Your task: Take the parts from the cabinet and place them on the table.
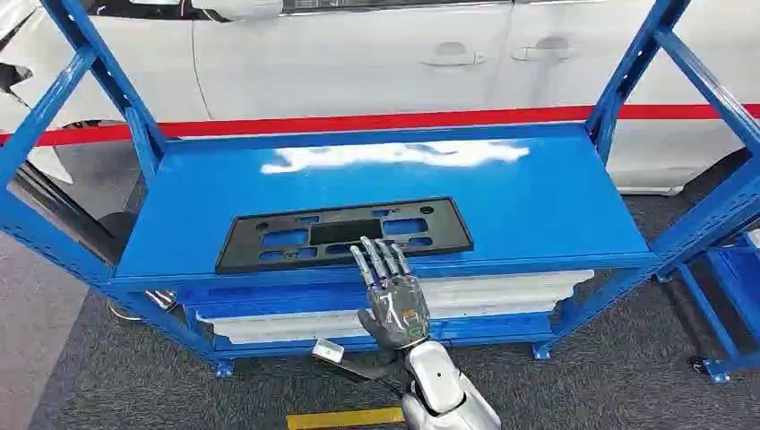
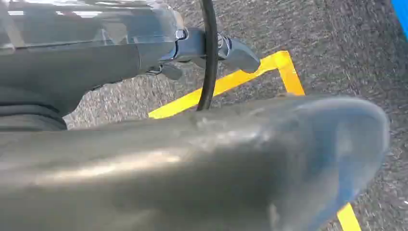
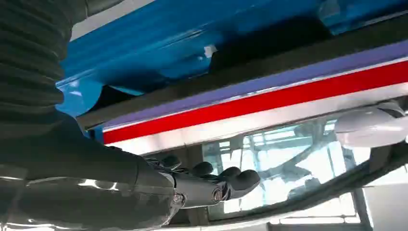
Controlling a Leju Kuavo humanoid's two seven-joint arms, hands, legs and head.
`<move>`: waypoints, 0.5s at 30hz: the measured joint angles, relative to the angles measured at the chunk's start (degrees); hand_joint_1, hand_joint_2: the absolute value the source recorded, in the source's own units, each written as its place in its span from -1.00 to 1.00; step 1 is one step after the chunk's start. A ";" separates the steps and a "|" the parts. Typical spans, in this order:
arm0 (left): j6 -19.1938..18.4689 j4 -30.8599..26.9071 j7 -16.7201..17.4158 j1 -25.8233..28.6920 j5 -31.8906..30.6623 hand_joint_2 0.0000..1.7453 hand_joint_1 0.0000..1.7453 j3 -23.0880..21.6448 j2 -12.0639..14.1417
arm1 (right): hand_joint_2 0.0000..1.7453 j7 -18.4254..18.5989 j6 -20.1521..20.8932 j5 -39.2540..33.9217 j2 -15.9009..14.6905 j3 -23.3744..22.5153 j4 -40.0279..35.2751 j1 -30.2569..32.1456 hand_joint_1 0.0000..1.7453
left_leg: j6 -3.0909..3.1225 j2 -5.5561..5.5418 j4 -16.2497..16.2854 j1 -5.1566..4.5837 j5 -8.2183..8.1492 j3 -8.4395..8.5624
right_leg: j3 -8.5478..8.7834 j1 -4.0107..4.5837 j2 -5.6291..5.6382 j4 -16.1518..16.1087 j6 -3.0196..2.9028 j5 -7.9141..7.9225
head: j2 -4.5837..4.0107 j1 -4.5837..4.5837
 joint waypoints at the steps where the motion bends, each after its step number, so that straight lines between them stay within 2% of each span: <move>1: 0.00 0.00 0.00 -0.06 0.00 -1.00 -1.00 -0.07 0.06 | 1.00 0.00 0.00 -0.02 0.02 -0.22 0.15 -0.02 -1.00 | 0.16 0.01 -5.49 0.00 2.83 2.69 | 0.24 -0.02 0.07 0.20 0.19 -0.26 | 0.00 0.00; 2: 0.00 0.00 0.00 -0.07 -0.02 -1.00 -1.00 -0.11 0.07 | 1.00 0.00 0.00 -0.02 0.02 -0.39 0.24 -0.02 -1.00 | 0.37 0.09 -10.36 0.00 4.73 5.04 | 0.37 -0.01 0.07 0.45 0.47 -0.58 | 0.00 0.00; 3: -0.04 0.00 0.00 -0.20 -0.07 -1.00 -1.00 -0.17 0.04 | 1.00 0.02 0.00 -0.06 0.02 -0.54 0.35 -0.11 -1.00 | 0.71 0.07 -11.70 -0.30 3.42 5.85 | 0.15 0.44 0.07 0.79 0.85 -0.85 | 0.00 -0.02; 4: -0.04 0.00 0.00 -0.24 -0.06 -1.00 -1.00 -0.24 0.04 | 1.00 0.04 0.00 -0.09 0.02 -0.65 0.41 -0.12 -1.00 | 1.29 -0.14 -11.79 -0.26 3.69 5.67 | -0.08 0.45 0.12 0.90 1.07 -0.82 | 0.00 0.02; 6: -0.04 0.00 0.04 0.00 -0.04 -1.00 -1.00 -0.35 0.09 | 1.00 0.04 0.00 -0.17 0.02 -0.87 0.48 -0.10 -1.00 | 1.80 -0.15 -11.79 -0.49 3.63 5.53 | -0.04 0.38 0.07 0.69 1.51 -0.74 | 0.00 0.00; 8: -0.06 0.00 0.07 -0.03 -0.07 -1.00 -1.00 -0.46 0.02 | 1.00 0.07 -0.02 -0.22 0.02 -1.11 0.50 -0.21 -1.00 | 2.68 -0.11 -12.51 -0.05 4.02 5.96 | -0.05 0.07 0.03 1.23 2.18 -1.38 | 0.00 0.00; 9: -0.07 0.00 0.07 -0.06 -0.09 -1.00 -1.00 -0.50 0.02 | 1.00 0.07 -0.02 -0.28 0.02 -1.22 0.52 -0.35 -1.00 | 3.00 -0.09 -12.65 -0.01 3.98 6.06 | -1.03 0.12 0.03 3.37 2.47 -2.74 | 0.00 0.04; 11: -0.07 0.00 0.17 -0.16 -0.15 -1.00 -1.00 -0.70 0.02 | 1.00 0.07 -0.02 -0.59 0.00 -1.29 0.79 -0.40 -1.00 | 3.23 -0.02 -12.64 -0.05 3.85 6.06 | -5.67 -0.09 0.02 12.25 2.98 -7.00 | 0.00 0.00; 12: -0.07 0.00 0.24 -0.11 -0.17 -1.00 -1.00 -0.81 0.04 | 1.00 0.07 -0.02 -0.65 -0.07 -1.31 0.98 -0.29 -1.00 | 3.30 0.02 -12.64 -0.09 3.79 6.06 | -8.19 -0.13 0.00 16.65 3.11 -8.43 | 0.00 0.02; 13: -0.07 0.00 0.33 -0.05 -0.18 -1.00 -1.00 -0.87 0.09 | 1.00 0.07 -0.02 -0.70 -0.17 -1.31 1.16 -0.22 -1.00 | 3.31 0.01 -12.63 -0.10 3.74 6.09 | -9.69 -0.13 0.00 18.87 3.13 -8.48 | 0.00 0.00; 14: -0.07 0.00 0.33 -0.01 -0.17 -1.00 -1.00 -0.92 0.09 | 1.00 0.07 -0.02 -0.81 -0.24 -1.31 1.33 -0.23 -1.00 | 3.30 -0.06 -12.63 -0.10 3.66 6.20 | -9.86 -0.13 0.00 18.30 3.10 -7.16 | 0.00 0.02; 15: -0.07 0.00 0.33 -0.02 -0.24 -1.00 -1.00 -1.01 0.09 | 1.00 0.02 -0.02 -0.90 -0.24 -1.31 1.44 -0.24 -1.00 | 3.22 -0.16 -12.62 -0.10 3.52 6.41 | -8.67 -0.12 0.00 15.16 2.92 -4.63 | 0.00 0.02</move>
